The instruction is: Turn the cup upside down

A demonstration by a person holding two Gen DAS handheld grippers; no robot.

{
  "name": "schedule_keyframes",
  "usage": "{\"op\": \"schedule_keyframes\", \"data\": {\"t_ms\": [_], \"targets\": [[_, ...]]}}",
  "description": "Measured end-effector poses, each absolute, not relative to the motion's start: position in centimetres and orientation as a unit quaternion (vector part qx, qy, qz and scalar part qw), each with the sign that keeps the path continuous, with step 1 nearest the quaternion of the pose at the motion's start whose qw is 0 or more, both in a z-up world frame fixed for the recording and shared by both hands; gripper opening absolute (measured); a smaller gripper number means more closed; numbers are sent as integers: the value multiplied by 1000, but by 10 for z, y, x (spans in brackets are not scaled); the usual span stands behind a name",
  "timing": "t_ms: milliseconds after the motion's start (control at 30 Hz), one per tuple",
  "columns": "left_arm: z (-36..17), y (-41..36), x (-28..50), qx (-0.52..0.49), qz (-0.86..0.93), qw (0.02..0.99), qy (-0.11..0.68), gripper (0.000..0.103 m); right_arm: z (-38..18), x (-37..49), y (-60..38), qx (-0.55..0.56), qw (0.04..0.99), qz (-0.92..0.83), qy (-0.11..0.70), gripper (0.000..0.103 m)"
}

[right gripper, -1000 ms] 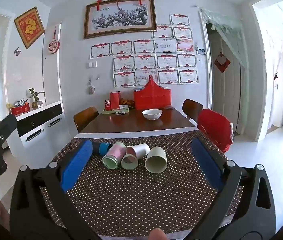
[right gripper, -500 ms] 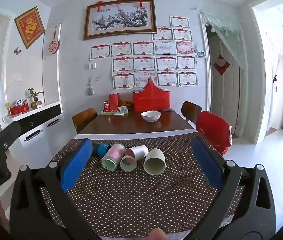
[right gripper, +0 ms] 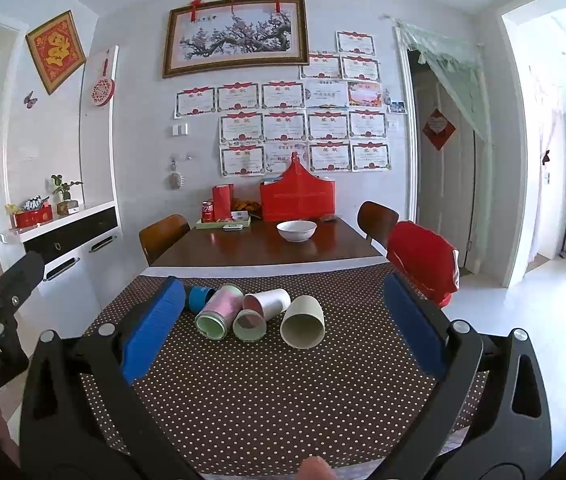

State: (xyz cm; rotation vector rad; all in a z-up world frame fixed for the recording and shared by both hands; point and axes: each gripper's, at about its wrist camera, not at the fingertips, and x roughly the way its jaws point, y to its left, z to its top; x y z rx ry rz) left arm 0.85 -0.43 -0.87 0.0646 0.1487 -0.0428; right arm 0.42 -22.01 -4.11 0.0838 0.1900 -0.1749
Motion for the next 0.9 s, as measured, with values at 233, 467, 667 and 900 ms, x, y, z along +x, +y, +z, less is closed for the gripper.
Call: {"op": "schedule_keyframes", "data": {"t_ms": [233, 467, 667, 900], "targets": [[-15, -6, 10, 35, -21, 996, 74, 98, -42, 4, -221, 42, 991, -88, 94, 97], [-13, -7, 10, 34, -21, 996, 76, 98, -43, 6, -224, 41, 990, -90, 95, 97], [-16, -9, 13, 34, -21, 996, 77, 98, -45, 7, -227, 40, 990, -91, 98, 97], [-22, -16, 25, 38, -24, 996, 82, 98, -46, 10, -229, 40, 990, -91, 98, 97]]}}
